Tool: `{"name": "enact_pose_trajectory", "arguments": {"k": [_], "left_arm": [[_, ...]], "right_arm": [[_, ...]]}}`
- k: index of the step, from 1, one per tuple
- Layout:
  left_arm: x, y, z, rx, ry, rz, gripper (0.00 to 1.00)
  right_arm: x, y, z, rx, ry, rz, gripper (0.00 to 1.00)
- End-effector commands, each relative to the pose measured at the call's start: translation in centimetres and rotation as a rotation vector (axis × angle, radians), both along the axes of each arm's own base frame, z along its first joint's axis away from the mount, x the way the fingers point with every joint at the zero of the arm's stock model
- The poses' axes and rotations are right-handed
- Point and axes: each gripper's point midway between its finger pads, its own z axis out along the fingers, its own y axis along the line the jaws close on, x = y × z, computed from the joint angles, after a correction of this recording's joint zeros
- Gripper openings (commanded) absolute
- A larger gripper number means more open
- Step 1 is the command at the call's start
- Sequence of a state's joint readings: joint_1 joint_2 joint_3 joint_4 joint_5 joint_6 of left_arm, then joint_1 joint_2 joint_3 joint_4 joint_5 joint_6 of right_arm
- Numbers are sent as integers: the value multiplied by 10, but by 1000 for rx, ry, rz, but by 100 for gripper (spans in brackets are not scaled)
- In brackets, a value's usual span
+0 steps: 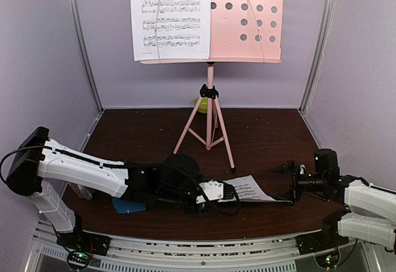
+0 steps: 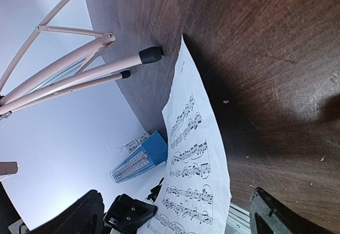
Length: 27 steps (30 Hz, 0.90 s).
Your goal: Set up the instrument practice props
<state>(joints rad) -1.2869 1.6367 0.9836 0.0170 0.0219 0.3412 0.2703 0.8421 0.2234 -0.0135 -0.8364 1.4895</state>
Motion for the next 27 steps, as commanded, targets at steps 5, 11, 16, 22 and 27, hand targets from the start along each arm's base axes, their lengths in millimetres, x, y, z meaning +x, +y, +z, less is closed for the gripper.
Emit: {"name": "enact_pose_trajectory", "arguments": {"k": [5,11,16,22,27], "left_arm": [[4,-16,27,-85,-47,2,0],[1,-18,29,-89,-71,-8,0],[-4,-21,28,-75,-101,-31,0],[-4,-20,27,-60,-126,-25,1],[0,-3,16,-40,-123,33,34]], "right_arm": [[-9,13,-8,-30,18,58,92],[-4,12,-9,-10,17,14,74],[6,22,-3,-7,-6,43,58],[9,27,-1,-22,-39,59,32],[14,28,19,-53,-164,97,4]]}}
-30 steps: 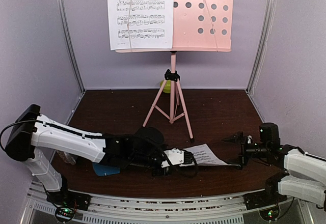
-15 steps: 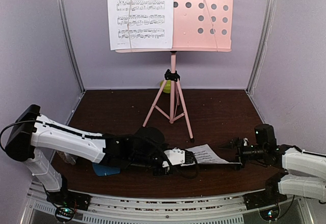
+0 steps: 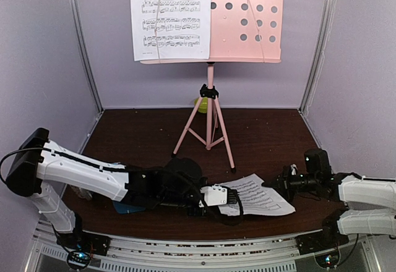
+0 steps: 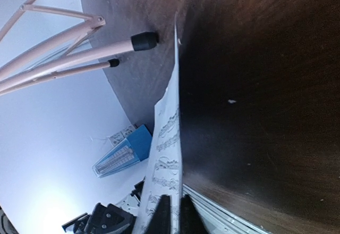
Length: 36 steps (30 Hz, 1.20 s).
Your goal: Set up the instrument practice props
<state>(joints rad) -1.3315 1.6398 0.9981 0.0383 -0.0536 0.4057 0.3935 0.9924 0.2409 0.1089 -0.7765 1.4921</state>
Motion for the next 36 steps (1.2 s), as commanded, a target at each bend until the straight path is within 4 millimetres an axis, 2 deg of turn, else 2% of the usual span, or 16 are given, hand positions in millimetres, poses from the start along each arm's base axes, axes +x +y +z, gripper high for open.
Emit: {"name": "enact_pose_trajectory", "arguments": {"k": [1,3,6,10,12,14,19,28,36], "left_arm": [[7,11,9,-44,-19,68,41],[11,21,6,-36,-11,120,53],[25,42,1,-6,-6,248,65],[27,67,5,-50,53,352,81],[28,78,9,-82,83,394,93],[29,89,15,-119,111,433,97],[34,100,30,-206,220,476,98],[48,110,55,-325,321,507,97],[51,120,59,-380,368,517,96]], "right_arm": [[15,4,37,-32,-200,46,0],[16,2,49,-105,-281,95,0],[15,4,75,-148,-421,170,0],[3,6,107,-218,-603,269,0],[-5,7,125,-212,-699,298,0],[-13,12,143,-149,-783,308,0],[-29,16,181,-77,-945,321,0],[-52,24,221,-10,-1096,411,0],[-64,29,250,78,-1176,442,0]]}}
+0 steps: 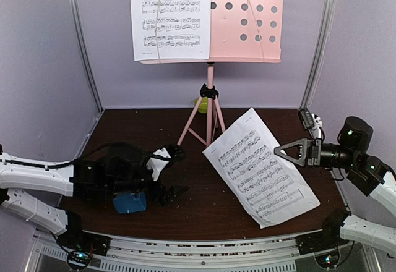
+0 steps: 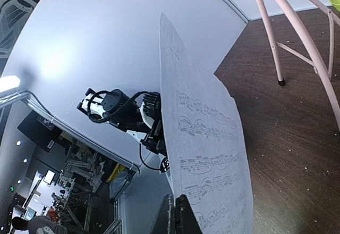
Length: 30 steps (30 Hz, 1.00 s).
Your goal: Set up the instrument practice props
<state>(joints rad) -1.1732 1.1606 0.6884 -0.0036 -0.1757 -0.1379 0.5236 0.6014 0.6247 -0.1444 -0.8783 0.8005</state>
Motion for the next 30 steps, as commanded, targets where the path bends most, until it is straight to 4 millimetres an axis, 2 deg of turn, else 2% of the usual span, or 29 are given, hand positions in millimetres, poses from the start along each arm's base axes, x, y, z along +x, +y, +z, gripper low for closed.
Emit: {"name": "enact_pose_trajectory", "arguments": {"k": [1,5,9,12,18,24,30], "left_arm": [[-3,-2,12,-88,22,-14,96],[-4,-8,21,-116,22,-36,96],[-1,-23,48,-161,5,-55,96],[3,-32,70,-203,-12,-58,96],[11,-42,112,-350,13,-86,97],[4,-66,169,-506,6,-212,98],[-15,-91,231,-655,-12,-393,97]], "right_arm": [[-13,4,35,69,-103,68,0],[-15,4,53,114,-147,73,0],[-14,3,77,140,-205,55,0],[-13,3,102,152,-265,48,0],[-19,3,149,197,-354,64,0],[-30,-2,190,249,-434,79,0],[-36,-8,225,284,-509,64,0]]}}
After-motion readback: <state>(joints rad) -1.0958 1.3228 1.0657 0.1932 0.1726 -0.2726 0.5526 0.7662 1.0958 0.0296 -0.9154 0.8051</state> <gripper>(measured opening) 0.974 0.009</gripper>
